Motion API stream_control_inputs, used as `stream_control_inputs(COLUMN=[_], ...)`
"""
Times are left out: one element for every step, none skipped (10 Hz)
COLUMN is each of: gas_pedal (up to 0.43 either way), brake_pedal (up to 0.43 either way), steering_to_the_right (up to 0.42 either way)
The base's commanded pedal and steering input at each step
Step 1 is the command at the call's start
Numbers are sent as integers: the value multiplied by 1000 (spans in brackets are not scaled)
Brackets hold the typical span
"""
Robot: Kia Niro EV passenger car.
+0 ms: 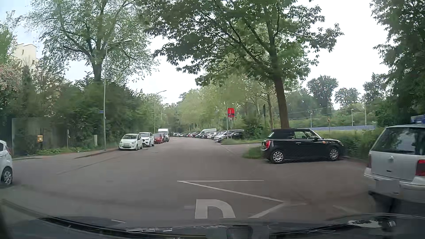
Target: Follow the waypoints while adhering to traffic rules and regulations
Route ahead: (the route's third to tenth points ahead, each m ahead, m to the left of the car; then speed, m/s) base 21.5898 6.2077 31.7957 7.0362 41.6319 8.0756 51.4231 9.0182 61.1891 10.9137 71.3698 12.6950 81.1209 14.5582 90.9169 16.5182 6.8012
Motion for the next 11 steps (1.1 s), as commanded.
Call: stream_control_inputs(gas_pedal=[87, 87, 87, 98, 98, 98, 98, 98, 98, 98, 87], brake_pedal=[0, 0, 0, 0, 0, 0, 0, 0, 0, 0, 0], steering_to_the_right=[-41, -41, -39, -36, -34, -29, -23, -18, -17, -16, -16])
